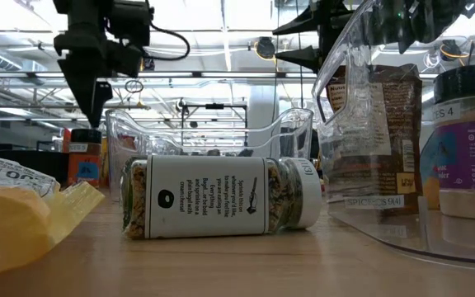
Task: Pick & Place Food Item
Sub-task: Put the orange seasoning bottle into the bottom transparent bin
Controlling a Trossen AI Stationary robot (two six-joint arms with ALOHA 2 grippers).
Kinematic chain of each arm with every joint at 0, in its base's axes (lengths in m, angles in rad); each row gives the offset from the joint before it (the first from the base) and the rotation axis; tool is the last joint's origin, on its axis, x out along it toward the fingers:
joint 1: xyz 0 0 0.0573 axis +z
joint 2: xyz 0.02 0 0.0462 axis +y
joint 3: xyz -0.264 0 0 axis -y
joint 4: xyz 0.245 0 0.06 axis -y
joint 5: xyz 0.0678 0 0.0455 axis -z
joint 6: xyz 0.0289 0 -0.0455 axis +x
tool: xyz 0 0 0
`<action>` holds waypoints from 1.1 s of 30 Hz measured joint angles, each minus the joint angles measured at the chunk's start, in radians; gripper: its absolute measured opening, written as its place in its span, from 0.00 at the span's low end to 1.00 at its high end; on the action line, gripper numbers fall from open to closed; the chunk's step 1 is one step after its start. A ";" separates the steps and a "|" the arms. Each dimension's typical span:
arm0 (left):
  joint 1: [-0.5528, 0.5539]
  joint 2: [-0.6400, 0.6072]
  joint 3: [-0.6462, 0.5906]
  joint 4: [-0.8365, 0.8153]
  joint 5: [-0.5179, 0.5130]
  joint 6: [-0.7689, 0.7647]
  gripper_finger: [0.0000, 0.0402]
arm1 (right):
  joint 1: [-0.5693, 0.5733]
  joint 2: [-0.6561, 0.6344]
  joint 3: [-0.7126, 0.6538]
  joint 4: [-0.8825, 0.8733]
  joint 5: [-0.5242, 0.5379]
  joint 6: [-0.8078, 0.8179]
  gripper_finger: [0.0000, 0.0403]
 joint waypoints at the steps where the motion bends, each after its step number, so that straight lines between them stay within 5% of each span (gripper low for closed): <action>1: -0.002 0.012 0.000 0.000 0.000 0.001 0.87 | 0.000 0.000 0.000 0.000 0.000 0.000 0.49; 15: -0.004 0.114 0.000 0.002 -0.032 0.006 0.83 | 0.000 0.000 0.000 -0.005 -0.003 0.000 0.49; 29: -0.004 0.126 0.000 0.000 -0.071 -0.002 0.51 | 0.002 0.000 0.000 -0.022 -0.003 0.000 0.49; 33: -0.004 0.126 0.000 0.000 -0.071 -0.003 0.51 | 0.002 0.000 0.000 -0.022 -0.003 0.001 0.49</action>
